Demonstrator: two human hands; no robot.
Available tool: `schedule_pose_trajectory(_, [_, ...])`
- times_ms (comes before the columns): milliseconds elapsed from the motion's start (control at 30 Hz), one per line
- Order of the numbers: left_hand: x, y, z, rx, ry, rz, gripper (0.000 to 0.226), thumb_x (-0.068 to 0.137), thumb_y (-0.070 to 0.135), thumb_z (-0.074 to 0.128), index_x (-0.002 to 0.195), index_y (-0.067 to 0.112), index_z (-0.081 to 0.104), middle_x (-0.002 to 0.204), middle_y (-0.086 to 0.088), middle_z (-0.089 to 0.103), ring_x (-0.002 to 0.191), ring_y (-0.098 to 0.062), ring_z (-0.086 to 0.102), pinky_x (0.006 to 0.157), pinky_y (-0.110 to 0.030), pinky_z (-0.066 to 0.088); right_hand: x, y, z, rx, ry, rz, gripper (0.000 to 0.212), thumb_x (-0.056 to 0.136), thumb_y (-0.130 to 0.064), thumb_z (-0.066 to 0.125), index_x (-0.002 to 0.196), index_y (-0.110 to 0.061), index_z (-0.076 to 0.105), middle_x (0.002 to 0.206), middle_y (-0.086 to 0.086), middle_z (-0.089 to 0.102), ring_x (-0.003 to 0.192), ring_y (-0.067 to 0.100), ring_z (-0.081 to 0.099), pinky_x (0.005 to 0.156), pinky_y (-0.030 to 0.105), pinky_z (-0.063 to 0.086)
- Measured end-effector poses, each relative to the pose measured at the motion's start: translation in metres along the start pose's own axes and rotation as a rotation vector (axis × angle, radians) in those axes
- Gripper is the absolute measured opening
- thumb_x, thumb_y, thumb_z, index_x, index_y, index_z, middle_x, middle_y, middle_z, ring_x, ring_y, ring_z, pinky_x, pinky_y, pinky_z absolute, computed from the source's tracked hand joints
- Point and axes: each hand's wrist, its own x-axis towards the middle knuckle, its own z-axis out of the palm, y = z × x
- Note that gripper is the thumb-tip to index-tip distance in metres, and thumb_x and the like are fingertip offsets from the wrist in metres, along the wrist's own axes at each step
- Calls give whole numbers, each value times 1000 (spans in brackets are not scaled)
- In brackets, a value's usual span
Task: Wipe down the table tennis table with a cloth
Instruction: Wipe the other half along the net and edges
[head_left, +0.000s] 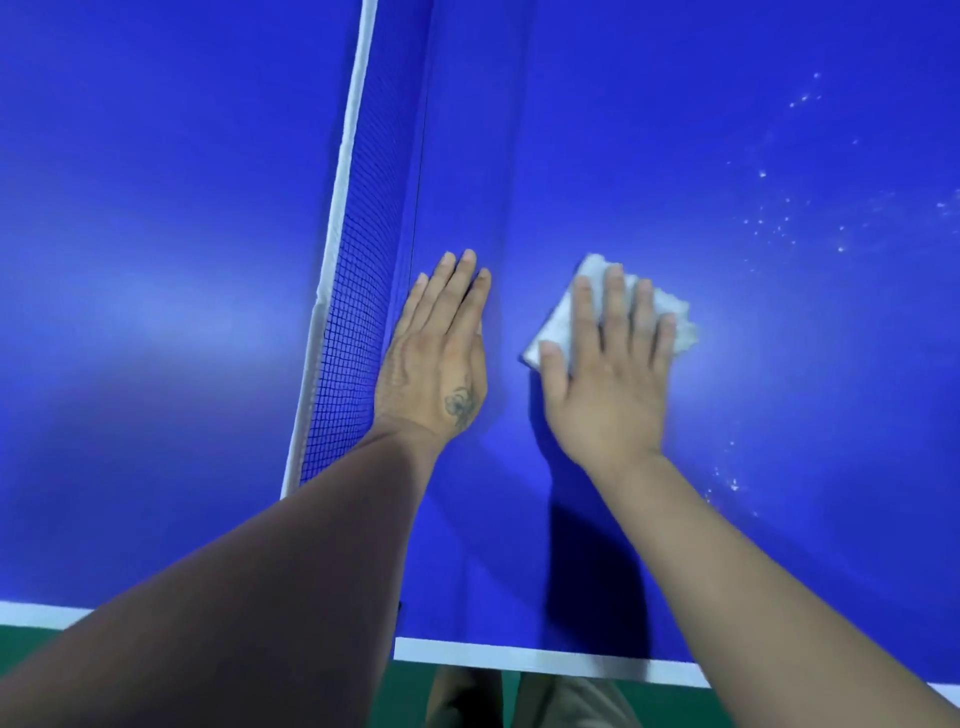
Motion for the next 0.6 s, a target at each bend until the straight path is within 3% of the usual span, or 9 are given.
schedule_pose_trajectory(167, [1,2,-1,-2,-2,3,56,105,1,45,161,4,44,173,-11,35,164,-26,24,133,-49,21,-61,-45,15,28,14,-140,67,111,-44,35,171,-19,17,179,8,6,165,32,0,132,58,9])
schedule_pose_trajectory(400, [2,0,-2,-9,-4,9,53,107,6,42,159,4,47,172,-10,37,163,-27,26,134,-47,19,-192,-3,31,16,-43,-257,68,110,-51,44,169,-23,25,178,2,13,164,30,13,128,57,23])
schedule_pose_trajectory(500, [1,1,-3,-8,-3,17,52,107,8,40,159,3,47,172,-11,37,163,-28,27,134,-47,19,-227,42,26,-2,-62,-177,71,107,-55,43,168,-22,30,178,3,16,164,31,17,126,59,24])
schedule_pose_trajectory(600, [0,1,-4,-3,2,18,52,108,9,39,158,3,48,172,-12,37,163,-28,27,135,-47,18,-227,82,17,3,-83,6,80,103,-61,42,170,-22,21,179,2,8,165,30,7,128,62,19])
